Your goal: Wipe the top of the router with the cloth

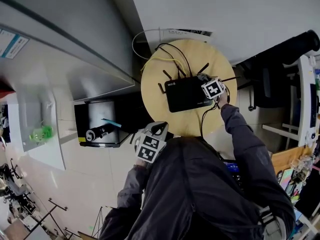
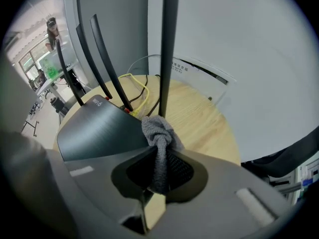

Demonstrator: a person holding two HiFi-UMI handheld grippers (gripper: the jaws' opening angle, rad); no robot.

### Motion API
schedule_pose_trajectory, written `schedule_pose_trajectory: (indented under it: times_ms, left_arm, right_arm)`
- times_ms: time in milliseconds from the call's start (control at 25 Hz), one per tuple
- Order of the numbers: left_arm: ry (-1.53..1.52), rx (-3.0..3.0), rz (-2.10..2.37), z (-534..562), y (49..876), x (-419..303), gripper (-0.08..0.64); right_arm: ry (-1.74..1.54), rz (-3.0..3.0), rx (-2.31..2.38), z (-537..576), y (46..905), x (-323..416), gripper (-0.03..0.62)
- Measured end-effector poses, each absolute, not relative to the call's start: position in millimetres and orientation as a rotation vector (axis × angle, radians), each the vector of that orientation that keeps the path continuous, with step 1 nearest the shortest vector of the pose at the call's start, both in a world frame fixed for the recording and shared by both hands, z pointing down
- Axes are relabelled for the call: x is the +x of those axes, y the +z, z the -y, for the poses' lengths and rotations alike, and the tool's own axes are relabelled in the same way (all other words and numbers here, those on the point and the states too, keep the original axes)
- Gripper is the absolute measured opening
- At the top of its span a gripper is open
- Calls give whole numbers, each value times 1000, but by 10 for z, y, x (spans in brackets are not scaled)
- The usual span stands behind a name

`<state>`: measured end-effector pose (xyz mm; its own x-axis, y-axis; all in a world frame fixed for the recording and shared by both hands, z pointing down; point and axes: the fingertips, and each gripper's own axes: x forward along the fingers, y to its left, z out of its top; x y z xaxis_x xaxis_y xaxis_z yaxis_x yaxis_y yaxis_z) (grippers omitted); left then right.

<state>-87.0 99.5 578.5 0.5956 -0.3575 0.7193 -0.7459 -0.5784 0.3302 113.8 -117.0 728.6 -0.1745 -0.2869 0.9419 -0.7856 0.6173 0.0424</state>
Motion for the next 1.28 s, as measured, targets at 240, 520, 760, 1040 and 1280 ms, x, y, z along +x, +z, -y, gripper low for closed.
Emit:
schedule_pose_trajectory:
  times_ms: [240, 520, 760, 1040, 1280]
  left_arm:
    - [784, 2191, 901, -1041, 5805, -996, 0]
    - [768, 2183, 907, -1118, 5791, -1099, 0]
    - [751, 2160, 943, -1159, 5782, -1215, 0]
    - [746, 2165, 946, -1151, 5776, -1196, 0]
    - [768, 2187, 916, -1105, 5776, -1110, 0]
  right_arm:
    - [495, 1935, 829, 1116, 6965, 362, 37]
    - [448, 2020, 582, 679, 6981, -624, 37]
    - [474, 1948, 488, 428, 7248, -807, 37]
    - [352, 1933, 426, 479, 7203, -786, 37]
    - [381, 1928, 460, 548, 7206, -536, 37]
